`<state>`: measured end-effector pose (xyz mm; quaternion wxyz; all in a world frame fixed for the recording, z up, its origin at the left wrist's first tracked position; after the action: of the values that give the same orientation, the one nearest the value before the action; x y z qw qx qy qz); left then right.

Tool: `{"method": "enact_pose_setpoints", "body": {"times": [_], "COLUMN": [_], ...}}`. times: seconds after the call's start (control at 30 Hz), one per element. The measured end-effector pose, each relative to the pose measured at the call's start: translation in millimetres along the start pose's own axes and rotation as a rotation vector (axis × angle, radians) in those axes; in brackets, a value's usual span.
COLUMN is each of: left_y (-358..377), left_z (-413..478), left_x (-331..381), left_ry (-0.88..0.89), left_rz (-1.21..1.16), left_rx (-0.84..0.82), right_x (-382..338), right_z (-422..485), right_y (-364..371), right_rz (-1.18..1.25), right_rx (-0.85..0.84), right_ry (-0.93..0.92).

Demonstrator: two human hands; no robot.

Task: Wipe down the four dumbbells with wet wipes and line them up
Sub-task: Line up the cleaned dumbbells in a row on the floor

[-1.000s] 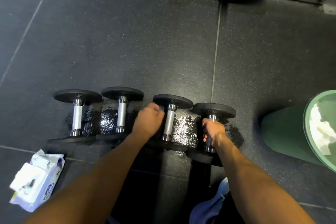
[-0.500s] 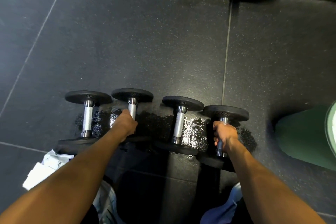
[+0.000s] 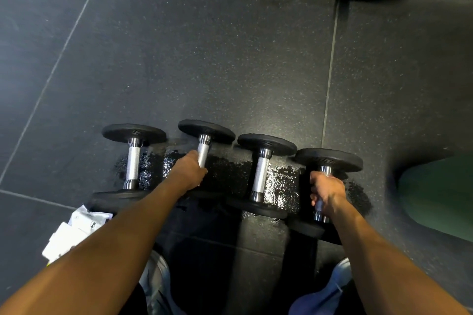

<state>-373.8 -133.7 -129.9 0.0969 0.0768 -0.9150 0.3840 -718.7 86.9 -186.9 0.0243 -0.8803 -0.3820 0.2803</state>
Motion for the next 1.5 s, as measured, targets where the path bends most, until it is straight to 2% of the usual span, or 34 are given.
{"method": "enact_pose_setpoints", "body": {"times": [0.17, 0.27, 0.33, 0.47, 0.57, 0.63, 0.73, 0.97, 1.23, 1.5], "left_y": [1, -7, -33, -118, -124, -107, -86, -87, -110, -104], "left_z": [-3, -4, -4, -4, -10, -10, 4, 14, 27, 33], "left_x": [2, 6, 2, -48, -96, -127, -150, -151, -117, -110], "left_ry": [0.009, 0.073, 0.08, -0.122, -0.241, -0.321, -0.337, -0.261, -0.118, -0.089], "left_rz": [0.068, 0.128, 0.123, 0.131, 0.33, 0.275, 0.007, -0.046, 0.025, 0.04], "left_rx": [-0.034, -0.087, -0.034, 0.24, 0.126, 0.063, 0.084, 0.213, 0.215, 0.183], "right_x": [-1, -4, -4, -7, -8, -10, -11, -12, -11, -9], "right_z": [-1, -5, -9, -13, -16, -19, -19, -25, -25, -19], "right_y": [2, 3, 3, 3, 4, 6, 7, 8, 8, 8], "right_rz": [-0.017, -0.013, -0.007, -0.01, -0.014, -0.014, -0.014, 0.0, -0.006, -0.021], "right_rx": [0.017, 0.023, 0.025, 0.021, 0.015, 0.012, 0.014, 0.03, 0.031, 0.04], "right_ry": [-0.01, -0.014, -0.011, -0.013, -0.012, -0.025, -0.029, -0.013, -0.021, -0.028]}}
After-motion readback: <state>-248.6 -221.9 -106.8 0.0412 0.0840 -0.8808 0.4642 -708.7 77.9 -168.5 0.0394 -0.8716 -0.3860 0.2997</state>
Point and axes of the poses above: each hand's wrist, its own z-axis towards the middle knuckle, its own y-axis out of the palm, x = y × z, the point moved 9 cm from there along z, towards the middle knuckle, and after that the axes turned 6 degrees about z, right-handed, at the moved point
